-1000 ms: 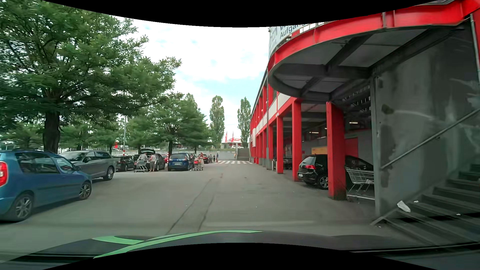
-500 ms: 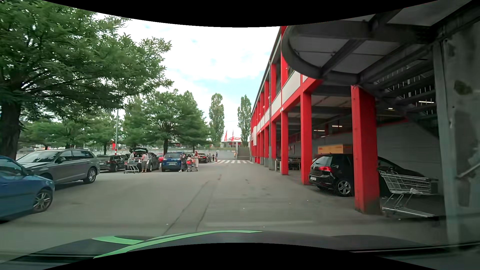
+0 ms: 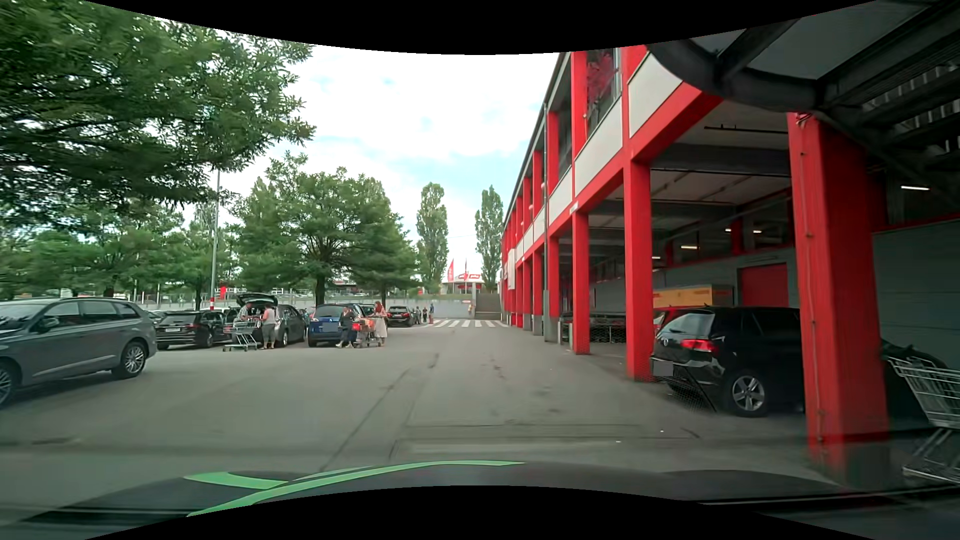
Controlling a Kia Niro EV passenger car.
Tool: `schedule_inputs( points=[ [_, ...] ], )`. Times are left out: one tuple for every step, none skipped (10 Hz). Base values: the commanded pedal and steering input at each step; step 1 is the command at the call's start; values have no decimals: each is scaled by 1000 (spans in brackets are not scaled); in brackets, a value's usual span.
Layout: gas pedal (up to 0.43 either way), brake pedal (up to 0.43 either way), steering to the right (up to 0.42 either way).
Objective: Follow the waypoints while adhering to traffic rules and regulations
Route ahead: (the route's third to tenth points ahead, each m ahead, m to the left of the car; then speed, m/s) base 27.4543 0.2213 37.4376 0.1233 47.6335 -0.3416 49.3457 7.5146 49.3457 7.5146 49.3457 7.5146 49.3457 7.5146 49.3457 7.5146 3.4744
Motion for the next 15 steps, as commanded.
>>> schedule_inputs(
  points=[
    [20, 0, 2],
    [8, 0, 3],
    [8, 0, 4],
    [8, 0, 6],
    [8, 0, 6],
    [8, 0, 7],
    [8, 0, 7],
    [8, 0, 7],
    [0, 0, 7],
    [0, 0, 7],
    [0, 0, 7],
    [0, 0, 7],
    [0, 0, 7],
    [0, 0, 7],
    [0, 0, 7]
  ],
)
